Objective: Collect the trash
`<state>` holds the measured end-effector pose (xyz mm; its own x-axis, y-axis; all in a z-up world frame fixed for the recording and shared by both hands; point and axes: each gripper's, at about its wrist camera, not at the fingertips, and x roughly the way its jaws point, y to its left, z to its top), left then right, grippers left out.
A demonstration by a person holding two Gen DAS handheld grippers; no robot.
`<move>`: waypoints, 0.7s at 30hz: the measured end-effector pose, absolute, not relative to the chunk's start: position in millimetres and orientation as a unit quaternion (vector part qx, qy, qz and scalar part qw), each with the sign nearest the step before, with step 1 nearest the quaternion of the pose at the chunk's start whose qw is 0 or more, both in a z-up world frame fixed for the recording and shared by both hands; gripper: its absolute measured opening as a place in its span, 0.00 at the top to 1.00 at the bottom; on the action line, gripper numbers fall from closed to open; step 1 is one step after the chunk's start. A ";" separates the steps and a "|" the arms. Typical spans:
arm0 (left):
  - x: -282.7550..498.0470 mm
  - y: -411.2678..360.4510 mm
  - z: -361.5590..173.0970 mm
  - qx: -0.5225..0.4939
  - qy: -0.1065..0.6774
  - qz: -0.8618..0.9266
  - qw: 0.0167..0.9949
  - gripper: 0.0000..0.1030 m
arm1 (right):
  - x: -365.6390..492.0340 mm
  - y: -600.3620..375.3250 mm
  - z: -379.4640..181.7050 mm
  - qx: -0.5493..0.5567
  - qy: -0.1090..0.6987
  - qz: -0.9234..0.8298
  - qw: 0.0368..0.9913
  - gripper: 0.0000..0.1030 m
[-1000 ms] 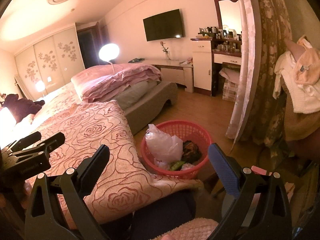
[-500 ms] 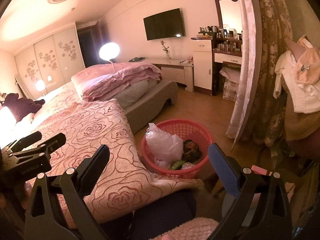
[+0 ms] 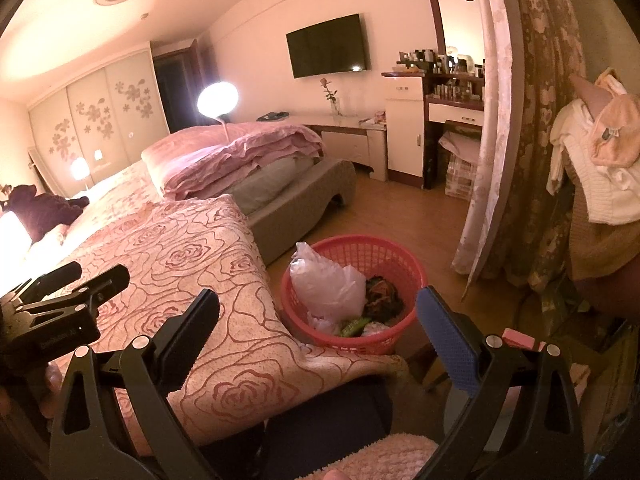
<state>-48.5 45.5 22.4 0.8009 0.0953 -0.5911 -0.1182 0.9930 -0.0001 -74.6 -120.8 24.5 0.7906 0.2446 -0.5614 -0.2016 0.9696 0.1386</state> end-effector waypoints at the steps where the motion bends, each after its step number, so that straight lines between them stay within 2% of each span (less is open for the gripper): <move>1: -48.5 45.5 22.5 -0.019 0.310 0.056 0.949 0.10 | -74.8 -120.7 24.5 0.036 0.301 0.118 0.946 0.07; 21: -53.3 45.8 12.5 -0.020 0.305 0.047 0.951 0.10 | -76.5 -119.5 20.6 0.035 0.306 0.118 0.944 0.07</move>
<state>-53.3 45.8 12.5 0.8095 0.0769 -0.5821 -0.1013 0.9948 -0.0095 -76.5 -119.5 20.6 0.7853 0.2443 -0.5689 -0.2011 0.9697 0.1388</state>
